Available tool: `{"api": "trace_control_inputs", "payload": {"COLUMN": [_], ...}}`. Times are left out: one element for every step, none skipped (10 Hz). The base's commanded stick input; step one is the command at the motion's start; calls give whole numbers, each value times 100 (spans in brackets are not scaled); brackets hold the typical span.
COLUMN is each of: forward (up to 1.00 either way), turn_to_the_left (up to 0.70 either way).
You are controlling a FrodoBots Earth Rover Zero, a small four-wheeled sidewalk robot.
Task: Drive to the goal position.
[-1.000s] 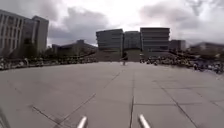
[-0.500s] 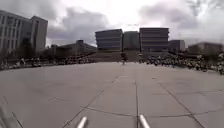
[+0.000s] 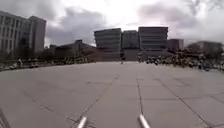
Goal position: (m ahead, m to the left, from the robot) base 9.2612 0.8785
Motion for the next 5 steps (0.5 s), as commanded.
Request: {"api": "trace_control_inputs", "payload": {"forward": [70,70,70,70,70], "turn_to_the_left": [0,0,0,0,0]}}
